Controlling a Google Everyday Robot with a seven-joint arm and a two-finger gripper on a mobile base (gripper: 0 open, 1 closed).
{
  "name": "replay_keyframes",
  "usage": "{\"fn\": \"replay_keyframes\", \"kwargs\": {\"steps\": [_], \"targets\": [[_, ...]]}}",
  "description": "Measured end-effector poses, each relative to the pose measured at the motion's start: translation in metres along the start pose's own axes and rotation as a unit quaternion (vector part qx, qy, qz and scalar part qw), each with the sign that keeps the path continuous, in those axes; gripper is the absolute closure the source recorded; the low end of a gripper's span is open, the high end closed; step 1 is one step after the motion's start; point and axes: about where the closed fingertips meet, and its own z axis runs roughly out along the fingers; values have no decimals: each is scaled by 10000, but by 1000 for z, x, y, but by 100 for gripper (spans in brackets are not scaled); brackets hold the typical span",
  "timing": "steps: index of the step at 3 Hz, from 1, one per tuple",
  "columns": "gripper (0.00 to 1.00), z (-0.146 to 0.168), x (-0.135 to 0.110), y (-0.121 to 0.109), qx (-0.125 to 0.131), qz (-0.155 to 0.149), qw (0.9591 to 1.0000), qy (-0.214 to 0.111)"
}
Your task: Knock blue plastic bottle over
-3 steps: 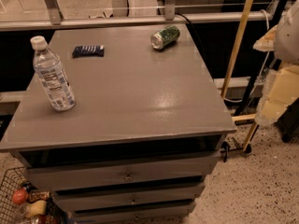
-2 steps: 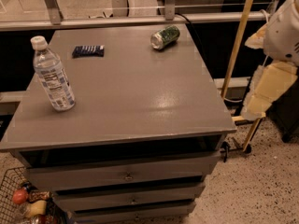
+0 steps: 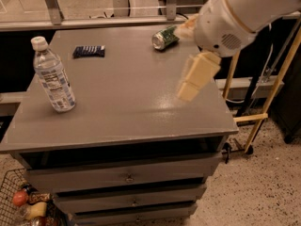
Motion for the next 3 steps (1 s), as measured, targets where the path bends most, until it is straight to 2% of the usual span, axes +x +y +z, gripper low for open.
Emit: {"fn": "replay_keyframes", "kwargs": {"steps": [1, 3], "targets": [[0, 44, -59, 11, -441, -280, 9949, -859], [0, 44, -66, 14, -468, -294, 9941, -932]]}}
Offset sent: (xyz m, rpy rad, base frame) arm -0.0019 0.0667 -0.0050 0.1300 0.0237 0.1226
